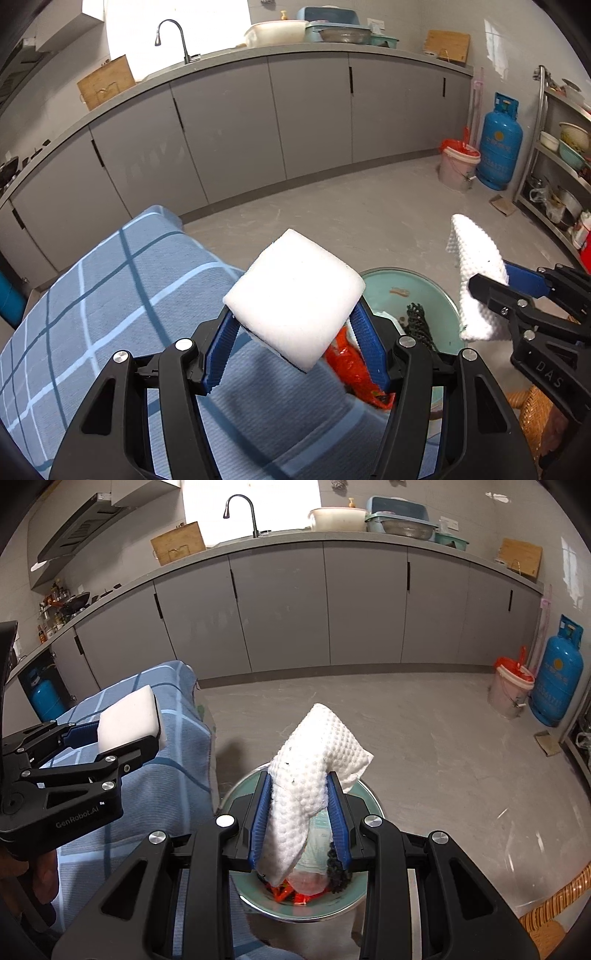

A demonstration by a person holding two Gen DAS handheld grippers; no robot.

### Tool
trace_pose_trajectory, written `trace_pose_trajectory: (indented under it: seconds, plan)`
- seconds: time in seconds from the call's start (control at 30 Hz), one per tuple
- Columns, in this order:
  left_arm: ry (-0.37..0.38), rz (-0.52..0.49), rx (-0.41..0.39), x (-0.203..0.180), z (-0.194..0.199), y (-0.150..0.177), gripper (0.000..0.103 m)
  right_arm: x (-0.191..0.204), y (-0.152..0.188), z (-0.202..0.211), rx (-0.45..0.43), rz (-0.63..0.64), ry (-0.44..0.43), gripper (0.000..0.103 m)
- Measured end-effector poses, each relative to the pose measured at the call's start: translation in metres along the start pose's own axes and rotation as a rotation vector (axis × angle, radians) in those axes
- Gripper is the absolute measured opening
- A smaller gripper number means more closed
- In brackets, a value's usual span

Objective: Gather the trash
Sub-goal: 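Carry the sponge and cloth over the basin and open both tools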

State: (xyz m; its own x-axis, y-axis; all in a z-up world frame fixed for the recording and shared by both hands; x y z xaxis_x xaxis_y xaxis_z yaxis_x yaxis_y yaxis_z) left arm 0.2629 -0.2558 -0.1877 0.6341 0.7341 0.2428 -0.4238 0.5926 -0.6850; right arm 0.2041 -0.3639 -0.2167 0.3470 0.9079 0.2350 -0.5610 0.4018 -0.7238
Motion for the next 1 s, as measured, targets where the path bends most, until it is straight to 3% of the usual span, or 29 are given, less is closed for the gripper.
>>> trace_pose_trajectory:
  seconds: [0.33,0.43,0.5,0.63,0.73,1.0]
  plan:
    - [0.04,-0.026,-0.005,-0.02,-0.014,-0.005,0.065,-0.015,-0.004,-0.016,-0.002,-0.01,-0.002,0.037]
    - [0.044,-0.033,-0.015,-0.023,-0.015,-0.005,0.073,-0.02,-0.005,-0.021,-0.014,-0.025,-0.002,0.052]
    - [0.038,-0.035,-0.013,-0.024,-0.016,-0.003,0.079,-0.025,-0.007,-0.02,-0.034,-0.045,0.004,0.073]
    - [0.035,-0.027,-0.014,-0.021,-0.015,0.001,0.087,-0.03,-0.005,-0.018,-0.038,-0.064,0.01,0.074]
    - [0.021,-0.019,-0.023,-0.018,-0.01,0.003,0.099,-0.032,-0.002,-0.011,-0.041,-0.084,0.011,0.075]
    - [-0.01,-0.002,-0.031,-0.006,0.006,0.01,0.099,-0.031,0.0,0.012,-0.071,-0.104,0.008,0.08]
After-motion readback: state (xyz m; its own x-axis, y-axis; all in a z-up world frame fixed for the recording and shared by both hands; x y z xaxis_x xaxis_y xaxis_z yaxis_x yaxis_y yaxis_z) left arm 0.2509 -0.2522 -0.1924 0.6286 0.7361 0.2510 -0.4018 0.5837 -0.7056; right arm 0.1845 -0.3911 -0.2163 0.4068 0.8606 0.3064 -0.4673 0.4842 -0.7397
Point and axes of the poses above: each gripper's, at about its wrist camera, not at the fingertips, and z roughly against the way its jaws point, x to its left, y to its underside, the point moved 7 cm from there along -z, roughly the way its jaws point, and after that the axes turned 10 degrees about -z, right-handed, at the moved point
